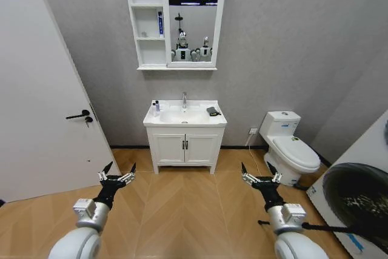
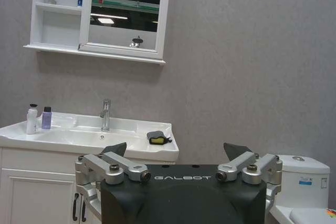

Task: Move facial cleanser and shampoo from washbasin to cabinet, then wipe washbasin with towel.

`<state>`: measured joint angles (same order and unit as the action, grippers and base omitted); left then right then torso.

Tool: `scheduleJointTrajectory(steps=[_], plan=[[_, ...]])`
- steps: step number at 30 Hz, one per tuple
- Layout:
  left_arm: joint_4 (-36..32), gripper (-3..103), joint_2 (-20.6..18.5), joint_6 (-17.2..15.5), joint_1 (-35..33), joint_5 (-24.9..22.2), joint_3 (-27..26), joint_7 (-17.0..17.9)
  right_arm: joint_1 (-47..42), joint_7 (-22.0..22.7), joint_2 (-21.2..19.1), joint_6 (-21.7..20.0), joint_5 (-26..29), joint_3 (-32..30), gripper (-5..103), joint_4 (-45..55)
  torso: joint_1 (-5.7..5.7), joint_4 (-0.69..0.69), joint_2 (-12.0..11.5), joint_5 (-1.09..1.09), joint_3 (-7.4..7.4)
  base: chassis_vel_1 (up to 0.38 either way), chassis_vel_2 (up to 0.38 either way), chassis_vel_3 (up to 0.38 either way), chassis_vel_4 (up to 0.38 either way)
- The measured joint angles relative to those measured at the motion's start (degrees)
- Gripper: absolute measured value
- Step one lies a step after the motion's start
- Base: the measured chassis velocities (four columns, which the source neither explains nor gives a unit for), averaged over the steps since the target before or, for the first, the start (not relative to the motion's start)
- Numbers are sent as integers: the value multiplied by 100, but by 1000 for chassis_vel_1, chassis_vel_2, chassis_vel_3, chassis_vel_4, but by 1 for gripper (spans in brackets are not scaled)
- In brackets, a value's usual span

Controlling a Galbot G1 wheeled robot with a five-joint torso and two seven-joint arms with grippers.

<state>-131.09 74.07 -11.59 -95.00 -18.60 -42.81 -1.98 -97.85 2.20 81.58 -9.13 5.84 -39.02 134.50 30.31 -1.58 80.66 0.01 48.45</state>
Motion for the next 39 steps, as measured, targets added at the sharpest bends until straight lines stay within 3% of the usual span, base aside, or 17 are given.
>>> scheduleJointTrajectory(steps=[39], plan=[[9,100,5,25,28,212,-26,1,51,-16,-16,53,36,-7,100,-116,0,0,0,0,0,0,0,0,0]])
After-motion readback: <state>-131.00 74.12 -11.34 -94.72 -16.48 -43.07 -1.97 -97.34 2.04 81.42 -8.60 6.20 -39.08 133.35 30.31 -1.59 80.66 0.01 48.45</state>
